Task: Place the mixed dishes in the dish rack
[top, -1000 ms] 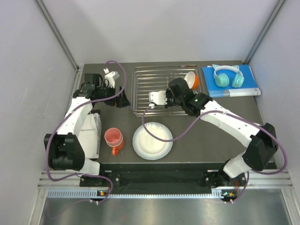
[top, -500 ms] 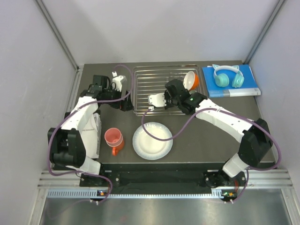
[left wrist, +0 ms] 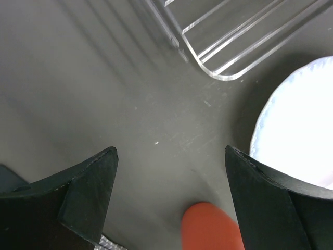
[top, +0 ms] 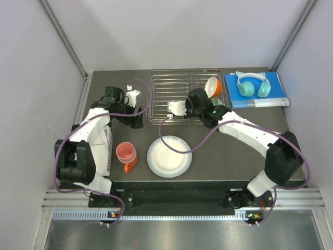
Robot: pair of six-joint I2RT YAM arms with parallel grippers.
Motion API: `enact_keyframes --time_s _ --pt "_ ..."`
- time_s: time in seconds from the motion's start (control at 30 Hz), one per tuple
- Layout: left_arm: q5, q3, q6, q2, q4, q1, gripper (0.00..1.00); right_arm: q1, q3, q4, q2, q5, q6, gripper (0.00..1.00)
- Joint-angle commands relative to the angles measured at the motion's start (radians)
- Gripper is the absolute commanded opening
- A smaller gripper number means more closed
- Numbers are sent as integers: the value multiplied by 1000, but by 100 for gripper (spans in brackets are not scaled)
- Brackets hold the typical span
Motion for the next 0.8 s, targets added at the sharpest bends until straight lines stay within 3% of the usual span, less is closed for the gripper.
enact_keyframes --time_s 0.0,0.07,0.13,0.27,0.3,0.77 --pt "-38 -13 48 -3 -12 5 88 -42 -33 145 -18 75 25 9" --pt "-41 -9 45 0 -10 5 87 -41 -29 144 -15 81 39 15" --pt "-40 -5 44 3 -12 5 87 -41 -16 133 -7 96 68 29" --pt "-37 1 39 -2 -16 5 86 -42 -9 113 -7 99 109 38" --pt "-35 0 41 -5 -18 5 86 -41 -10 107 -11 101 117 46" --pt "-30 58 32 -26 -51 5 84 16 -6 -39 -137 78 284 64"
